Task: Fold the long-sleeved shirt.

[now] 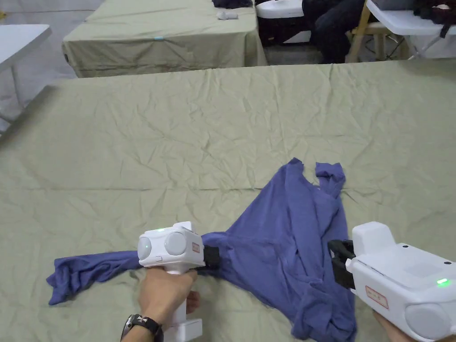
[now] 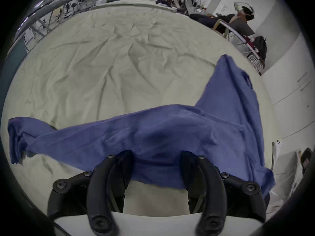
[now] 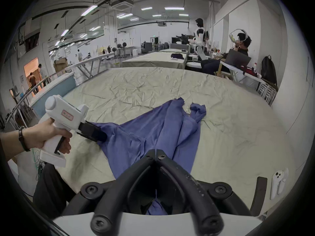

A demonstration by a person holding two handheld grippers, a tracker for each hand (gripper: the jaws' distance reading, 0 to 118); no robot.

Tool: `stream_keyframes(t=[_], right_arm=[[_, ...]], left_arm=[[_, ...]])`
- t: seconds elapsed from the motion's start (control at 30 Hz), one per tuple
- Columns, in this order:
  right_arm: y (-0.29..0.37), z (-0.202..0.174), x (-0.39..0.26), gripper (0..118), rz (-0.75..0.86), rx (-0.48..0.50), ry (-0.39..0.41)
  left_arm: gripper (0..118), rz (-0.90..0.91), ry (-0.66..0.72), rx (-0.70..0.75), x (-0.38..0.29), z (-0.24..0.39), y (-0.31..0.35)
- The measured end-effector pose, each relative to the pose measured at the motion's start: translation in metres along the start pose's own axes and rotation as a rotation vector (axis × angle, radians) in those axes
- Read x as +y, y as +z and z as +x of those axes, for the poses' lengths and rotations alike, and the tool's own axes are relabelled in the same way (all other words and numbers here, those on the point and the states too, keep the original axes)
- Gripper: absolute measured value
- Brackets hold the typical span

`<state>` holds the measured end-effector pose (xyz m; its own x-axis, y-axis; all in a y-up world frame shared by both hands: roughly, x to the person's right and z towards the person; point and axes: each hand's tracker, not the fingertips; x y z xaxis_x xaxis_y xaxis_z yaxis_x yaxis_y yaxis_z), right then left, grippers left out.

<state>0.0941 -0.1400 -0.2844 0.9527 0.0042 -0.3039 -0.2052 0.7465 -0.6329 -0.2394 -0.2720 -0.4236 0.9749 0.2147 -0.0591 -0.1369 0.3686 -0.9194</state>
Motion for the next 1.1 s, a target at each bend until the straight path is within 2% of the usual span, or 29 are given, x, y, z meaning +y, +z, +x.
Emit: stream_keyframes(t=[0.1,0.17,0.2,0.27,0.3,0.5,0.73,0.77,0.8,0.83,0.87,0.93,1.1], right_arm=[[-0.005,0.005,-0.006,1,-0.017,-0.005,-0.006],[-0.010,0.008,-0.007,2,-0.027,-0.005,-0.017],[-0.012,0.009,-0.008,1,-0.031,-0.003,-0.020],[-0.016,0.009,-0.009,2,-0.038,-0.003,-0.019],[-0.018,0.010,-0.008,2,-0.041,-0.002,-0.015],[-0.038,0.022,0.015,2,-0.046,0.013,0.044],[-0.109,0.070,0.107,3,-0.065,0.098,0.160],[-0.126,0.077,0.123,11,-0.090,0.109,0.196],[-0.142,0.082,0.138,27,-0.106,0.113,0.230],[-0.159,0.086,0.152,54,-0.125,0.106,0.283],[-0.176,0.091,0.165,65,-0.141,0.103,0.322],[-0.214,0.103,0.189,65,-0.164,0.137,0.361],[-0.294,0.123,0.236,65,-0.252,0.136,0.342]], left_arm=[[63,0.025,-0.002,0.028,-0.002,0.013,0.004],[57,0.053,-0.070,0.040,-0.009,0.015,0.008],[48,0.069,-0.082,0.037,-0.013,0.016,0.009],[9,0.105,-0.061,0.058,-0.018,0.010,0.011],[6,0.134,-0.049,0.024,-0.018,0.007,0.013],[5,0.111,-0.030,0.010,-0.016,0.003,0.011],[4,0.060,-0.029,-0.006,-0.005,-0.004,0.005],[4,0.049,-0.030,-0.006,-0.003,-0.005,0.004],[4,0.038,-0.029,-0.007,0.000,-0.004,0.004],[4,0.029,-0.024,-0.010,0.002,-0.004,0.004],[4,0.022,-0.016,-0.012,0.003,-0.005,0.004],[4,0.014,-0.005,-0.018,0.004,-0.006,0.002],[4,0.005,0.037,-0.038,0.007,-0.011,-0.001]])
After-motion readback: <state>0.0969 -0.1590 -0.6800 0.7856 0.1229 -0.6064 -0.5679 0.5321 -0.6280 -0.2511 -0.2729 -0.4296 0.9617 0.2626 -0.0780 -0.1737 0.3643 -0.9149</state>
